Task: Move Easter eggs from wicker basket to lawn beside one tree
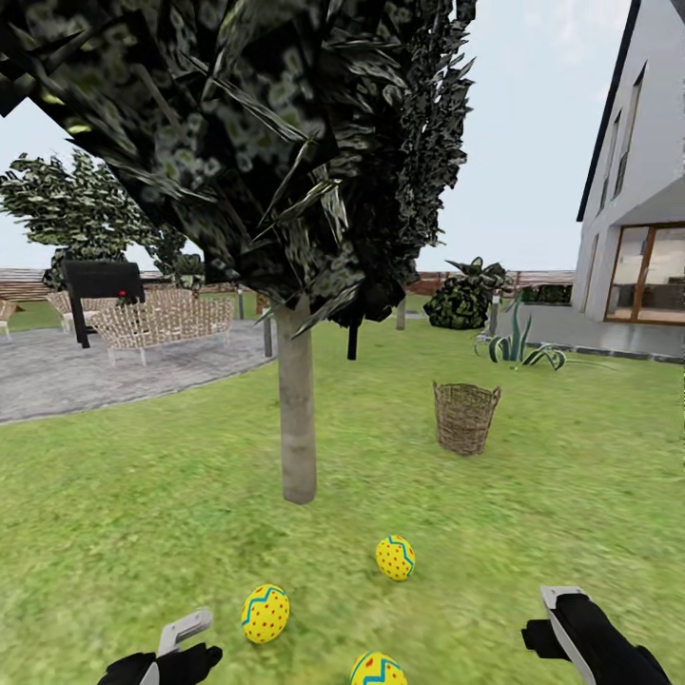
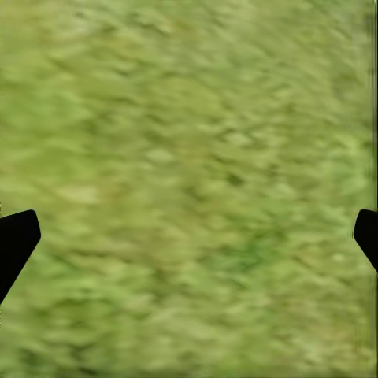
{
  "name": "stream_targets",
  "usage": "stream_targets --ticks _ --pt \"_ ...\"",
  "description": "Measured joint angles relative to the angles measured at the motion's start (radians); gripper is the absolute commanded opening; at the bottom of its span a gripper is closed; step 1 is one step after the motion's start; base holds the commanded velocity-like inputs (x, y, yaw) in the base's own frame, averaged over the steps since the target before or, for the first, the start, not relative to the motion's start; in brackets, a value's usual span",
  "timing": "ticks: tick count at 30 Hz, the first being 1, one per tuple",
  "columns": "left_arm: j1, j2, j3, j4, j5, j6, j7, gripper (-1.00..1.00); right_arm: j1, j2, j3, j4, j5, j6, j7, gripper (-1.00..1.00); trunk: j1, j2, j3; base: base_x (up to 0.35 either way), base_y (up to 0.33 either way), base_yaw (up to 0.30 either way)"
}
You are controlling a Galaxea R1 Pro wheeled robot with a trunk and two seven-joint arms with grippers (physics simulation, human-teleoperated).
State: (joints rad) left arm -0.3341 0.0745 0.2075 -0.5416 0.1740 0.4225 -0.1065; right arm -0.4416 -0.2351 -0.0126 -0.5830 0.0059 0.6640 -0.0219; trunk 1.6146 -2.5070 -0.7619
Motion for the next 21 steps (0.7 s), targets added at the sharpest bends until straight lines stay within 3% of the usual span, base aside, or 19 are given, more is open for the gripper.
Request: stream_targets --ticks 4,17,21 --pt "0.000 0.001 0.002 0.000 0.001 0.000 0.001 1.00 0.000 0.001 0.000 0.000 0.000 -0.001 -0.003 1.00 -0.002 0.001 0.016 -0.103 0.000 -0.017" --pt "0.000 0.000 0.003 0.000 -0.001 -0.001 -0.002 1.00 0.000 0.002 0.000 0.000 0.000 -0.002 -0.006 1.00 -0.007 0.004 0.066 -0.330 0.000 -0.001" --pt "0.000 0.000 0.002 0.000 -0.001 -0.001 -0.002 1.00 0.000 0.002 -0.002 0.000 -0.001 -0.002 -0.004 1.00 -0.009 0.005 0.082 -0.172 0.000 0.000"
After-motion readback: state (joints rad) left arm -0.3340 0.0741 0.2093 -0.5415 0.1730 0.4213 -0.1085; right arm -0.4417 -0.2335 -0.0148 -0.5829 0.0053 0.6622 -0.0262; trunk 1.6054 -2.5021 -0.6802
